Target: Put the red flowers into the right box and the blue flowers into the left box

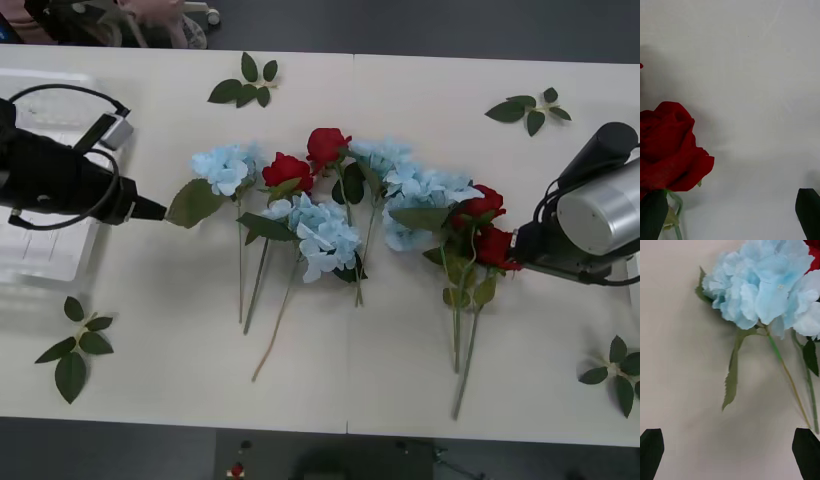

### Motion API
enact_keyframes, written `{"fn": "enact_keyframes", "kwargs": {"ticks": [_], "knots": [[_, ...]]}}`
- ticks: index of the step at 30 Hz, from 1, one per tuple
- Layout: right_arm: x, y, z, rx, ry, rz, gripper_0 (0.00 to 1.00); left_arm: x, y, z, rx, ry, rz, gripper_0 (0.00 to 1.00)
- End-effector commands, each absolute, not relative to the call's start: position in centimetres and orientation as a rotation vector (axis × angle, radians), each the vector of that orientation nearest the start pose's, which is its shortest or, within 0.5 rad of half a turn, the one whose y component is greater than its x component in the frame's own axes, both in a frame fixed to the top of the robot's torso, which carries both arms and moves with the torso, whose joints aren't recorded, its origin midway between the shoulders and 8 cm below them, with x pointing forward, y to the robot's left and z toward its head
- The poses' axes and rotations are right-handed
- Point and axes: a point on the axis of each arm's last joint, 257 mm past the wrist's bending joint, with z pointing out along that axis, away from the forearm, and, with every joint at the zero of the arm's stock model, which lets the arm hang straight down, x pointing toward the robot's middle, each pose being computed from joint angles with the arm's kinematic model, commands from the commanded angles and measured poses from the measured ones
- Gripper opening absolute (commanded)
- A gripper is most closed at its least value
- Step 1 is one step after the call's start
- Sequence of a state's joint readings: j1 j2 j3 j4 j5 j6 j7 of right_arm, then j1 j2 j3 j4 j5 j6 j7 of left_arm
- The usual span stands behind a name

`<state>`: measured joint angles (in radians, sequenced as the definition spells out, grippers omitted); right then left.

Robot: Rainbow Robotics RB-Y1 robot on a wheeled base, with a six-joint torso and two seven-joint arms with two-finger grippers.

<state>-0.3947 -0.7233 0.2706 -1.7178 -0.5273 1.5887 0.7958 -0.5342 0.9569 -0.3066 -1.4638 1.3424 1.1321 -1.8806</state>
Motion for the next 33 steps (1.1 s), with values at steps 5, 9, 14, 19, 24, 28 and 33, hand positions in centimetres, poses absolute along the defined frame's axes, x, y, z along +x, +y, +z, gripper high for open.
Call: {"fn": "enact_keyframes", "kwargs": {"ticks": [5,9,14,19,24,28,33], "knots": [[46.0,-32.4,-30.4,0.358,2.721,-0.143,1.00,52.0,21.8,-21.7,0.524,2.425,-0.325,1.00],[45.6,-31.9,-31.0,0.306,2.745,-0.146,1.00,53.4,19.3,-23.0,0.418,2.418,-0.285,1.00],[45.0,-31.4,-31.6,0.243,2.767,-0.164,1.00,53.9,17.0,-24.2,0.351,2.419,-0.269,1.00],[44.7,-30.8,-30.8,0.162,2.750,-0.175,1.00,55.3,16.4,-24.2,0.304,2.375,-0.248,1.00],[44.0,-31.7,-31.4,0.152,2.753,-0.204,1.00,57.7,16.1,-24.9,0.262,2.313,-0.273,1.00],[43.7,-32.1,-32.6,0.149,2.754,-0.201,1.00,59.3,16.1,-25.1,0.254,2.293,-0.255,1.00],[44.1,-31.9,-33.8,0.158,2.745,-0.199,1.00,60.3,15.2,-26.0,0.326,2.322,-0.184,0.98]]}}
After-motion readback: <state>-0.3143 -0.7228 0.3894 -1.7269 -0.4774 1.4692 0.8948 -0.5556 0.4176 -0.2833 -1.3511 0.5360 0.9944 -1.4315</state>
